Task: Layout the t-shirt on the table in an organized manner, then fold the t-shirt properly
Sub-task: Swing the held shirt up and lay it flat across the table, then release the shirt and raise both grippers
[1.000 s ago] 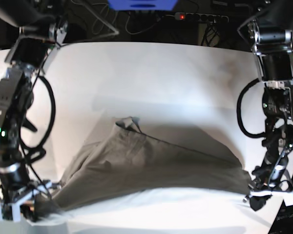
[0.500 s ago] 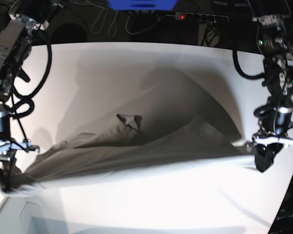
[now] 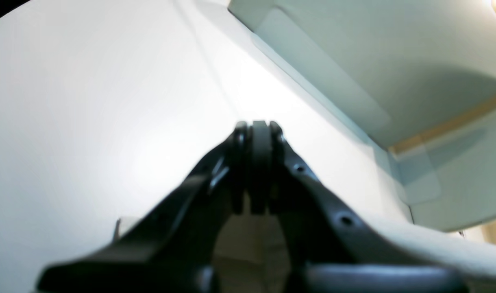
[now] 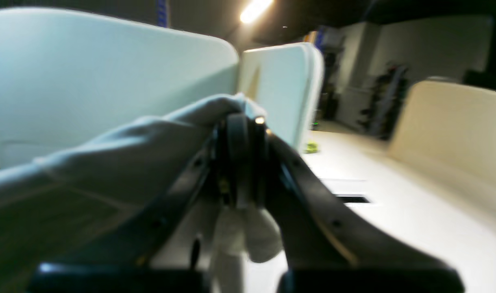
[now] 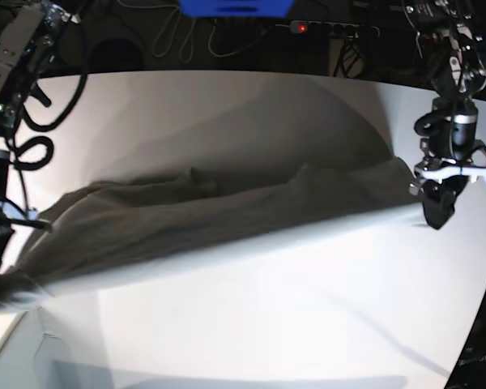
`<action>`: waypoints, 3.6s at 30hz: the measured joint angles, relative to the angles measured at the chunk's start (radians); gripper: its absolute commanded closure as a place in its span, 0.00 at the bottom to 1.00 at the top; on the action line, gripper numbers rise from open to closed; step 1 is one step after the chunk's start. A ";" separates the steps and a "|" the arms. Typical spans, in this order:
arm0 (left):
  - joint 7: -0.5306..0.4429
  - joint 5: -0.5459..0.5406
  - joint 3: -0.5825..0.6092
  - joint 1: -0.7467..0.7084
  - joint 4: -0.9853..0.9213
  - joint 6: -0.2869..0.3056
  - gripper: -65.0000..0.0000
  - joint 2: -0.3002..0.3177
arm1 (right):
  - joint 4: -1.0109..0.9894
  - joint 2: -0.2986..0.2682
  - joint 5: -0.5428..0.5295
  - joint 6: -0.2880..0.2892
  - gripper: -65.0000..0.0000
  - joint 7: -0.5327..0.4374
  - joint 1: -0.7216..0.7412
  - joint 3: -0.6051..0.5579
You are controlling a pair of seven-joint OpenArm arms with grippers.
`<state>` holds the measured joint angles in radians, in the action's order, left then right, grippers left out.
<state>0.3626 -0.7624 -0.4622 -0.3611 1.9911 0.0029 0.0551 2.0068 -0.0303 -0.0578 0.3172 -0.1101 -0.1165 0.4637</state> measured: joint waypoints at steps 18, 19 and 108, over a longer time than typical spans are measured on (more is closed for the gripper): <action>0.065 0.011 -0.002 0.508 -0.365 -0.011 1.00 0.114 | -0.420 0.013 0.140 -0.003 1.00 0.353 0.549 -0.254; 0.065 0.007 -0.002 0.508 -0.351 -0.007 1.00 0.114 | -0.401 0.014 0.140 -0.002 1.00 0.351 0.559 -0.242; 0.013 -0.034 -0.042 0.528 -1.032 -0.007 0.38 0.185 | -0.659 -0.047 0.137 -0.008 0.51 0.025 0.049 -0.210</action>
<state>0.3756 -0.7967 -0.5037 0.1665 0.9588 -0.0040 0.2405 1.3479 -0.0772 0.0792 0.3088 -0.0853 -0.0677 0.2535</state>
